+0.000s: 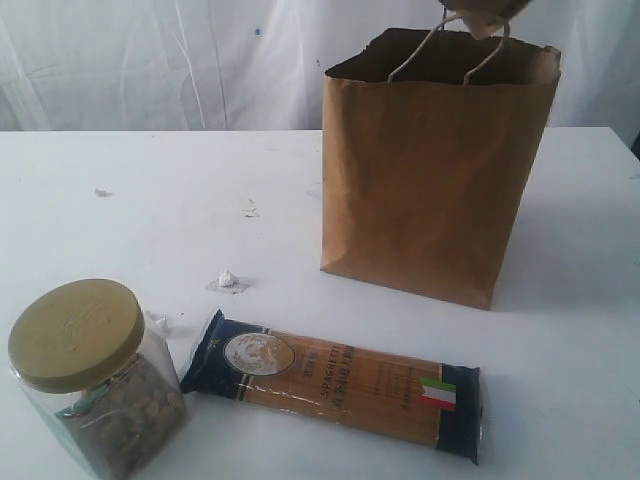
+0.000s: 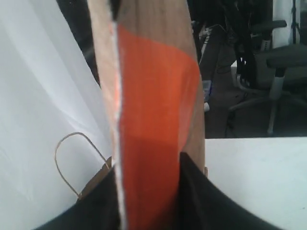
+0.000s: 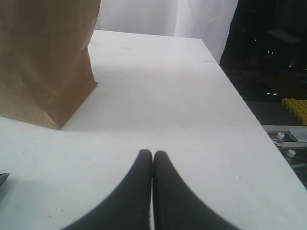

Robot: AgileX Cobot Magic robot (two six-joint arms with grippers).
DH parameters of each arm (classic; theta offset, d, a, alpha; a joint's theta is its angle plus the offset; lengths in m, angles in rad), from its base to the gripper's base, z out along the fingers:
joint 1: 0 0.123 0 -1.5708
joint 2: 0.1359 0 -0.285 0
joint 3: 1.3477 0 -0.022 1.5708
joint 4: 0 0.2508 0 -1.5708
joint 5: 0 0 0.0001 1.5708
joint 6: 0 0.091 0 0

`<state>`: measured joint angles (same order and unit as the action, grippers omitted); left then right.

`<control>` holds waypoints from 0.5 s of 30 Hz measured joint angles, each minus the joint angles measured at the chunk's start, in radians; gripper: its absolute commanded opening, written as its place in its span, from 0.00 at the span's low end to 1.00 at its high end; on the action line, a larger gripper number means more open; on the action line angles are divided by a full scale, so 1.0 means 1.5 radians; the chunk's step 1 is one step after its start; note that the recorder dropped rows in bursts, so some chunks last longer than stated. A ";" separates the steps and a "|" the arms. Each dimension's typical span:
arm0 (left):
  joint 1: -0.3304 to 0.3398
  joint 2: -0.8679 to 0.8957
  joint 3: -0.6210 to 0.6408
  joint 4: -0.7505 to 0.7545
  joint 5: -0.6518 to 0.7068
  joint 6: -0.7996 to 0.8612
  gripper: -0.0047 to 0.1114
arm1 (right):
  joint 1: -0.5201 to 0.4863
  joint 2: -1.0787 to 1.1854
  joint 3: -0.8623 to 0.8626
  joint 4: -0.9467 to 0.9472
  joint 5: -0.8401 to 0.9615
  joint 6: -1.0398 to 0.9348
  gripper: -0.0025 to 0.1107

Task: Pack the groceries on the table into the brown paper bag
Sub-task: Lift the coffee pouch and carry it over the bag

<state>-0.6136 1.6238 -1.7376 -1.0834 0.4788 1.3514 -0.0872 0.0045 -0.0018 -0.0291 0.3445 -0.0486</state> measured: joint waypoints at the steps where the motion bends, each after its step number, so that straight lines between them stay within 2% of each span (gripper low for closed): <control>1: -0.006 0.010 0.000 0.000 -0.009 0.020 0.04 | 0.000 0.000 0.000 0.000 0.000 0.000 0.02; 5: -0.023 0.045 0.000 0.000 -0.062 0.095 0.04 | 0.000 0.000 0.000 0.000 0.000 0.000 0.02; 15: -0.024 0.076 0.000 -0.003 -0.151 0.127 0.04 | 0.000 0.000 0.000 0.000 0.000 0.000 0.02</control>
<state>-0.6503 1.7371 -1.7376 -1.0874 0.2522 1.5414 -0.0872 0.0045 -0.0018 -0.0291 0.3445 -0.0486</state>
